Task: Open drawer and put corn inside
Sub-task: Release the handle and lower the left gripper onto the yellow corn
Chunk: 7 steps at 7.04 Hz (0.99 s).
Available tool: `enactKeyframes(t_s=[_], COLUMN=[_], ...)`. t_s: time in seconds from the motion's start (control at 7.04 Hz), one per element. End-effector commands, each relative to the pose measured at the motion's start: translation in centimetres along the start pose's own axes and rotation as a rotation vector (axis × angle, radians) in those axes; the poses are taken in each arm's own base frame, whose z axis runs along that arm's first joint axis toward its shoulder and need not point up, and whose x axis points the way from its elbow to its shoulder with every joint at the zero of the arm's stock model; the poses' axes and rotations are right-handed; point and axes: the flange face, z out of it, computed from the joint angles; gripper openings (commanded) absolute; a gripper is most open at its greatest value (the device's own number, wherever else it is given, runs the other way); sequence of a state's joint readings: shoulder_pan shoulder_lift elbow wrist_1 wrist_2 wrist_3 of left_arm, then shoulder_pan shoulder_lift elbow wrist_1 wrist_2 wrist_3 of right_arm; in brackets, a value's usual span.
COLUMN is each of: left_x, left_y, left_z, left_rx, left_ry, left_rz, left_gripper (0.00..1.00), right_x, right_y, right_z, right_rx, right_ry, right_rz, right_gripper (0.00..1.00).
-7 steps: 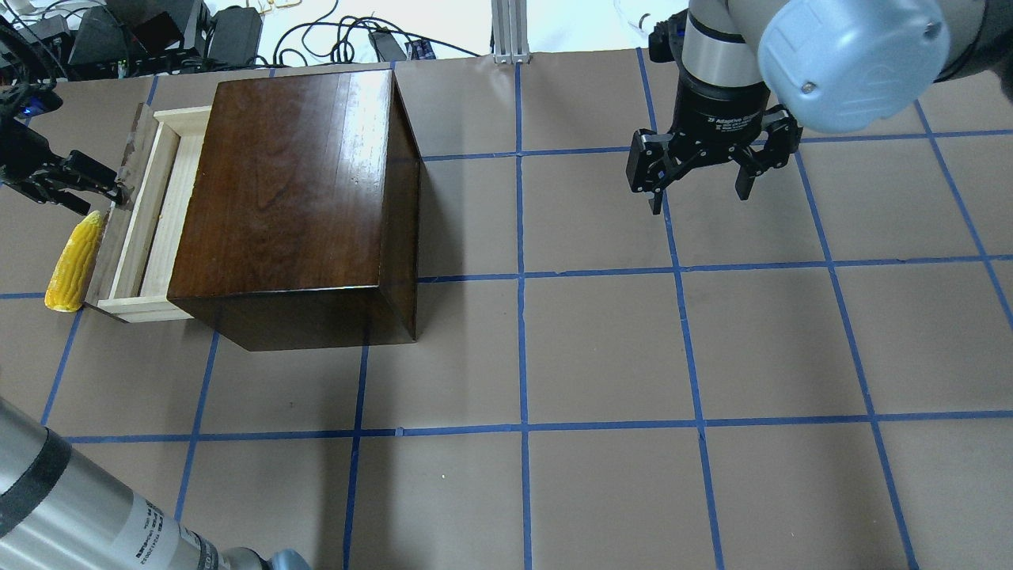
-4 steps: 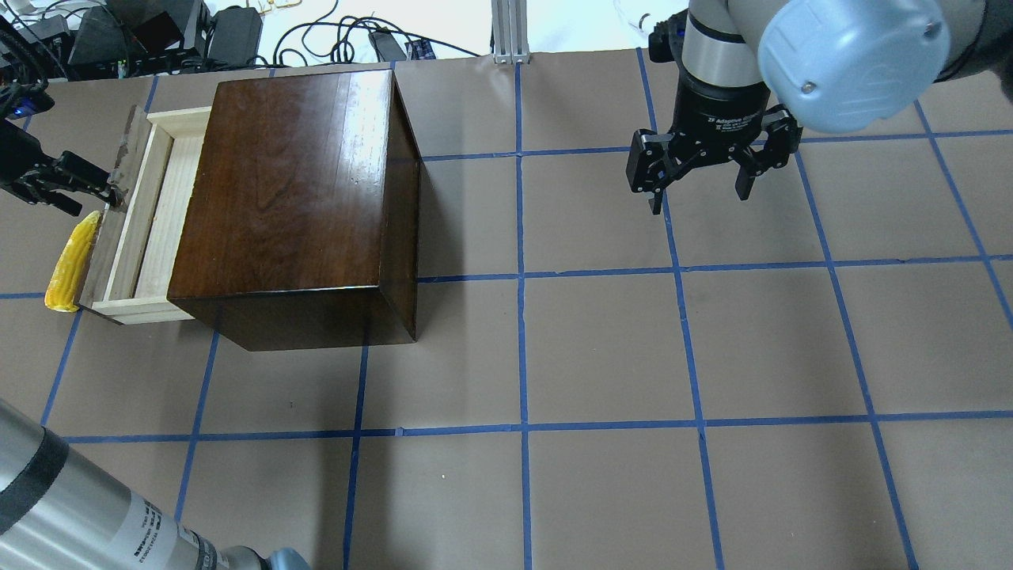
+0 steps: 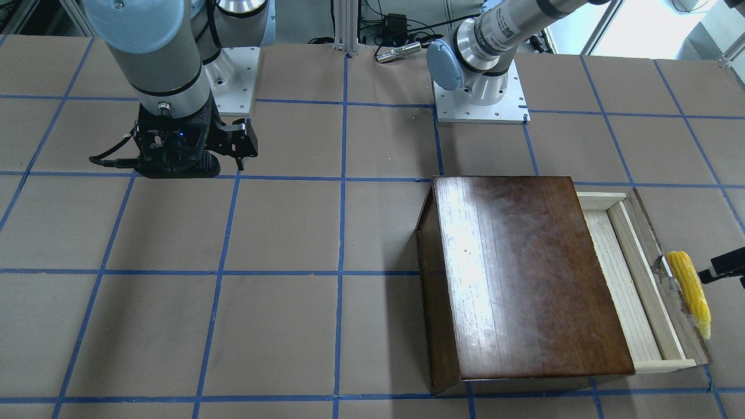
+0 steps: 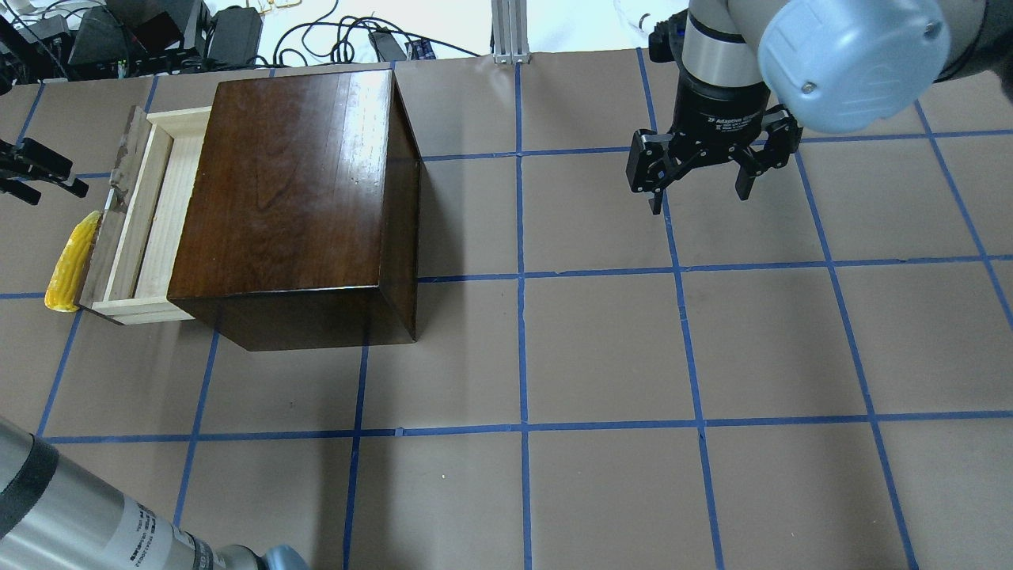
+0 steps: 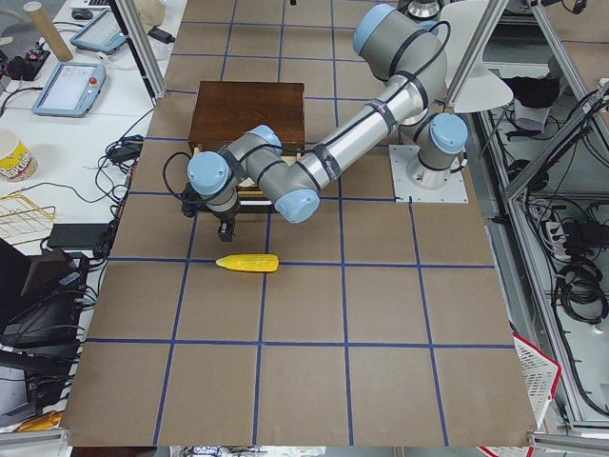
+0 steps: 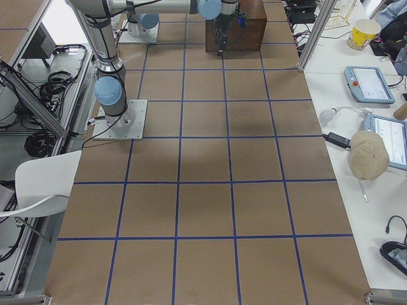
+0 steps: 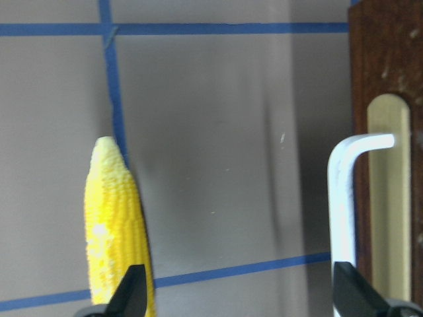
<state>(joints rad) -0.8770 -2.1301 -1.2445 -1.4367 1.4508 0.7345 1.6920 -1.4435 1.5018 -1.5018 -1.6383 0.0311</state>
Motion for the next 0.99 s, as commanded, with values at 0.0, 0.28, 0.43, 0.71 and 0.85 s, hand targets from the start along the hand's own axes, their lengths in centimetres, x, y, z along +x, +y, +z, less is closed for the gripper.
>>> enactKeyframes(t_s=[0.0,0.28,0.43,0.71,0.85], left_x=[-3.4,-4.3,-5.4,-5.3,-5.5], left_y=[1.4,1.3,1.5,1.3,1.3], left_z=[1.9,5.8,7.7,9.8,10.2], left_rx=[-0.028,-0.068,-0.090,-0.097,-0.123], left_ry=[-0.015,-0.013,-0.083,-0.105,-0.125], left_rz=[-0.042,-0.047,-0.041,-0.035,-0.051], left_gripper=[1.00,1.00,1.00,1.00,1.00], right_x=[0.0,0.0,0.0,0.0,0.0], right_y=[0.0,0.0,0.0,0.0,0.0], right_z=[0.0,0.0,0.0,0.0,0.0], right_rx=[0.000,0.000,0.000,0.000,0.000], right_ry=[0.000,0.000,0.000,0.000,0.000], right_rz=[0.000,0.001,0.000,0.000,0.000], right_gripper=[1.00,1.00,1.00,1.00,1.00])
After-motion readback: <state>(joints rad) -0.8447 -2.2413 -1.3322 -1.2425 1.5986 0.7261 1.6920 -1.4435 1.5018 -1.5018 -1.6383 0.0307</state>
